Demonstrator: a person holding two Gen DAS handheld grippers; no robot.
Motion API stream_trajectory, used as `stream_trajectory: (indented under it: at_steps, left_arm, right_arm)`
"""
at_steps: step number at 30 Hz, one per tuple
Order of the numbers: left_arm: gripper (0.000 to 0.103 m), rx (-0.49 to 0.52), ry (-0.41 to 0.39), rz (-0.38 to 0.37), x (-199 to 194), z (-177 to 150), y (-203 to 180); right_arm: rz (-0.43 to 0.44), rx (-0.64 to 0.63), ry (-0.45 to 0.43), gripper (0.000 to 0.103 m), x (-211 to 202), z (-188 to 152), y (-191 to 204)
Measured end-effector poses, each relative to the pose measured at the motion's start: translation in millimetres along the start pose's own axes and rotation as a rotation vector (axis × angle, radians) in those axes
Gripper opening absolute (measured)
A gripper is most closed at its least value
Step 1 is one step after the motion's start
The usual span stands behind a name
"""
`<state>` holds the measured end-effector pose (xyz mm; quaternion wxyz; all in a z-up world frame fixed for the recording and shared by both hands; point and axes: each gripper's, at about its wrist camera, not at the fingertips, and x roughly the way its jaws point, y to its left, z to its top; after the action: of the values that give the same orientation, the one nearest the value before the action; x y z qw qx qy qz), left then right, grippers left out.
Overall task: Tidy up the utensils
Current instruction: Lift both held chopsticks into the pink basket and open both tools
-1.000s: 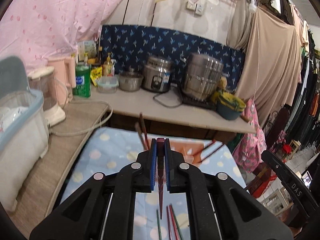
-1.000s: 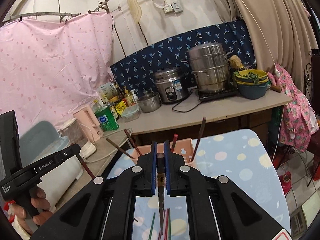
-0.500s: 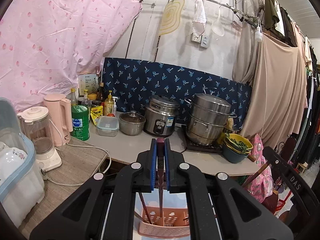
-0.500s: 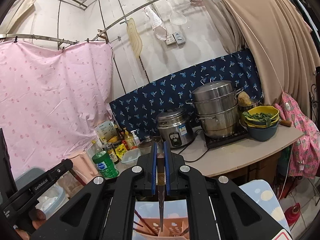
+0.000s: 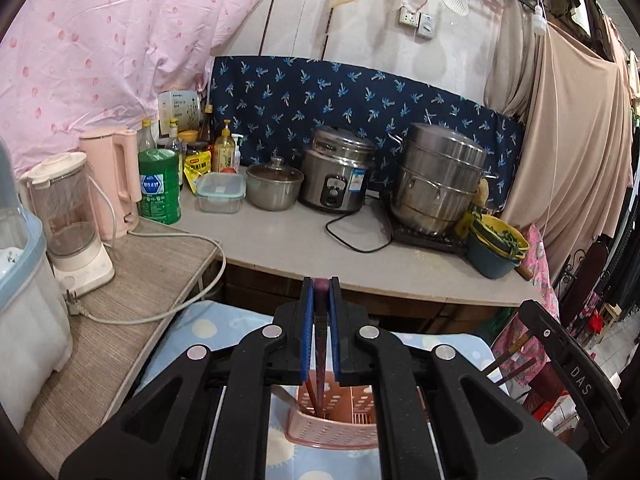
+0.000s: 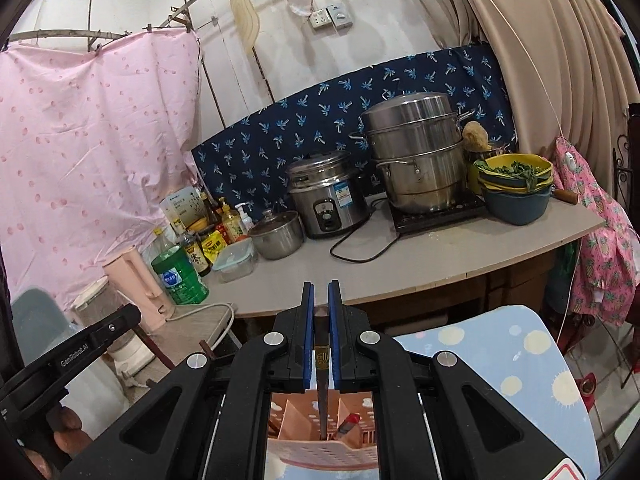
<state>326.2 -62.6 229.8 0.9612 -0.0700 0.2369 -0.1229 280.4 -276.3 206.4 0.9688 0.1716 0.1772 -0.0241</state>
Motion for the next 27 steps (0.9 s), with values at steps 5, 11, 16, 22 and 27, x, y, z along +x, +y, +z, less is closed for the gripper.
stream_trajectory:
  at_steps: [5, 11, 16, 22, 27]
  left_arm:
    - [0.017, -0.002, 0.012, 0.004, -4, -11, 0]
    - [0.035, 0.003, 0.014, 0.002, -19, -21, -3]
    - [0.041, 0.020, 0.019, 0.003, -32, -32, -6]
    - [0.041, 0.031, 0.028, 0.009, -45, -44, -8]
    - [0.041, 0.043, 0.038, 0.014, -57, -56, -9]
  right_arm:
    - [0.006, -0.009, 0.008, 0.011, -12, -10, 1]
    - [0.024, 0.004, 0.009, 0.012, -32, -16, 0]
    - [0.037, 0.005, 0.011, 0.012, -51, -28, 2]
    - [0.043, -0.012, 0.020, 0.012, -69, -43, 7]
    - [0.052, -0.021, 0.032, 0.012, -88, -59, 7]
